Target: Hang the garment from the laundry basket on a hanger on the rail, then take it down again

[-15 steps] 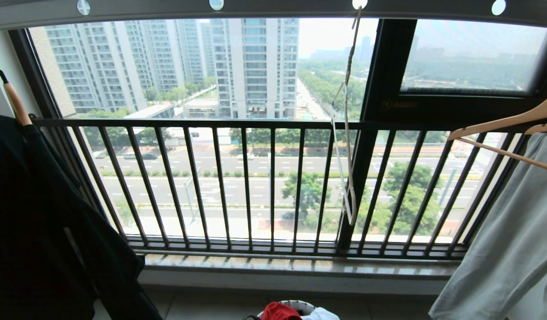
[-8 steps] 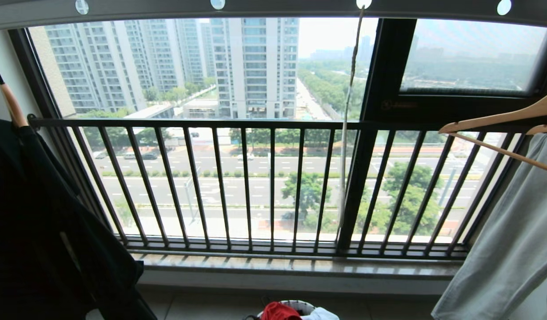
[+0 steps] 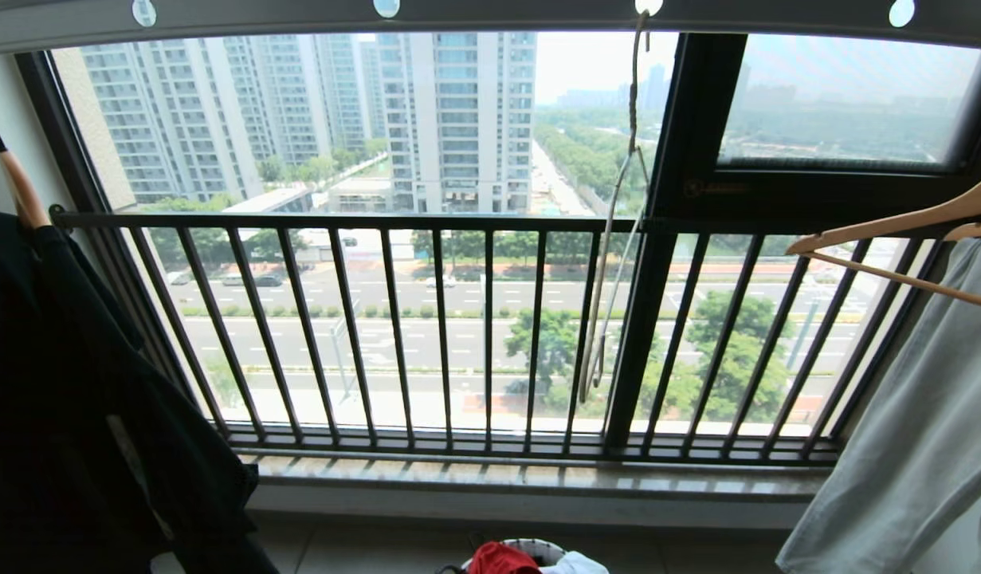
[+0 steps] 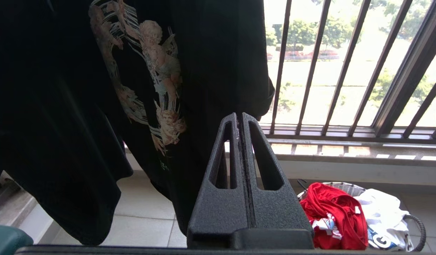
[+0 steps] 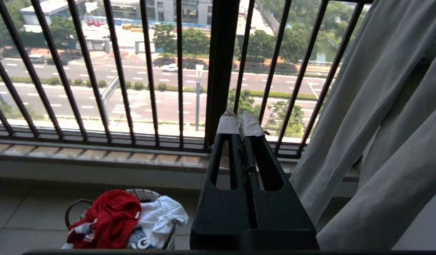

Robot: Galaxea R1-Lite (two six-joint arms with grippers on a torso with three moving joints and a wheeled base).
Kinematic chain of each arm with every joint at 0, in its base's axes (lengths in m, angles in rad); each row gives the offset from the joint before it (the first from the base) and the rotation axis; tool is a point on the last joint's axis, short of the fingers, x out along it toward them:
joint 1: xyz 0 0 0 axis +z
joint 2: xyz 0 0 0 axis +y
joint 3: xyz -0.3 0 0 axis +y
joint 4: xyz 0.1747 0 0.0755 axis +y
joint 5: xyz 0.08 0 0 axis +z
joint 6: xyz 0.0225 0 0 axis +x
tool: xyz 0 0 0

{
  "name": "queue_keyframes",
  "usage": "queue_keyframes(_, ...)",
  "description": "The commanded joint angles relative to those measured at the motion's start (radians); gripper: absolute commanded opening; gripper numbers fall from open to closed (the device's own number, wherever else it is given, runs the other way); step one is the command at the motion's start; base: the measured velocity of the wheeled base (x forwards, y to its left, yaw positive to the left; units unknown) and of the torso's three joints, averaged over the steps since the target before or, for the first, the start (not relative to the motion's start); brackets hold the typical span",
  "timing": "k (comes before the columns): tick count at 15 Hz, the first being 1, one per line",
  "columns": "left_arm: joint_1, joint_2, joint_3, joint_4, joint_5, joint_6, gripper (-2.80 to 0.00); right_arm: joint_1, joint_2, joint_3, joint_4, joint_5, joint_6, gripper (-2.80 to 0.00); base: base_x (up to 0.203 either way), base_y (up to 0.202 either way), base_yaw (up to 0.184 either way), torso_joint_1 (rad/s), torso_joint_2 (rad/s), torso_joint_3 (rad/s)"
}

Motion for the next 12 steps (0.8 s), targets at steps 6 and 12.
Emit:
queue_keyframes(6,0.0,0.0,0.011,0.001,0.002,-0.011,-2.8,-0.005,-0.077,0.403,-0.354,0.111,-0.083,-2.8,0.0,0.0,0.0,0.0,0.0,0.0)
queue_keyframes(12,0.0,0.0,0.011,0.0,0.01,-0.112,-2.8,-0.004,-0.076,0.401,-0.312,0.086,0.026,-2.8,0.0,0.0,0.0,0.0,0.0,0.0)
